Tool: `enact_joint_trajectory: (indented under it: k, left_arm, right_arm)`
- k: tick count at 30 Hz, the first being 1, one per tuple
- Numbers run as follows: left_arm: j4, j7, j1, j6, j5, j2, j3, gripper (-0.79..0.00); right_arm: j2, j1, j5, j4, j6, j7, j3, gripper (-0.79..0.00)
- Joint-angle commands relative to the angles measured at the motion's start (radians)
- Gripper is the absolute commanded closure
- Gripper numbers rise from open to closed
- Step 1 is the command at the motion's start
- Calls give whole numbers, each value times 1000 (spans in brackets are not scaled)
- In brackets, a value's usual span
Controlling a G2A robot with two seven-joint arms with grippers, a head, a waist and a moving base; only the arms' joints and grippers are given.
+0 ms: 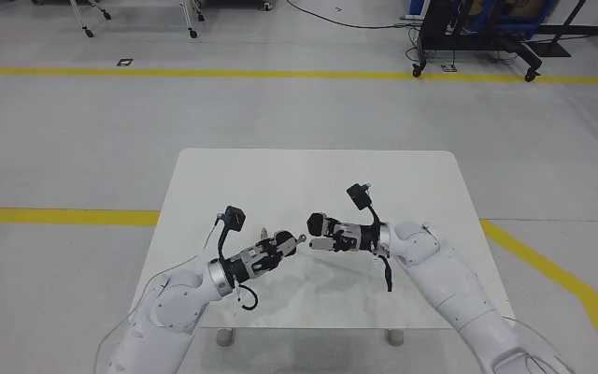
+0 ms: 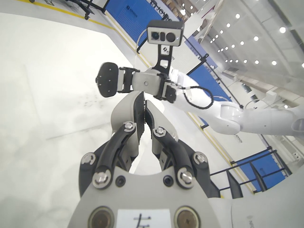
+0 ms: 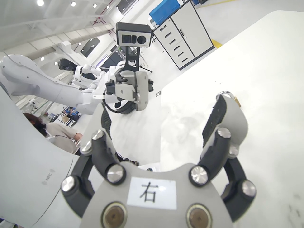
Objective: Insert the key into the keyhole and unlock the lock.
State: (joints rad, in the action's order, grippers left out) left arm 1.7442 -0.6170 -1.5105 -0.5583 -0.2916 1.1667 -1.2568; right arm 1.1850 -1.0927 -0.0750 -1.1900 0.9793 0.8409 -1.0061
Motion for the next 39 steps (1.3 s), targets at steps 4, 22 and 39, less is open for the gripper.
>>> enact_joint_trajectory:
  k: [4, 22, 39]
  left_arm:
    - [4, 2, 0, -18, -28, -3, 13, 0]
    - [4, 15, 2, -10, -52, -15, 28, 0]
    - [7, 29, 5, -6, -50, -26, 38, 0]
  right_arm:
    - [-30, 0, -72, -9, -62, 62, 19, -388]
    - [-90, 46, -200, -19, -66, 66, 150, -252]
    - [-122, 84, -303, -5, -38, 38, 259, 0]
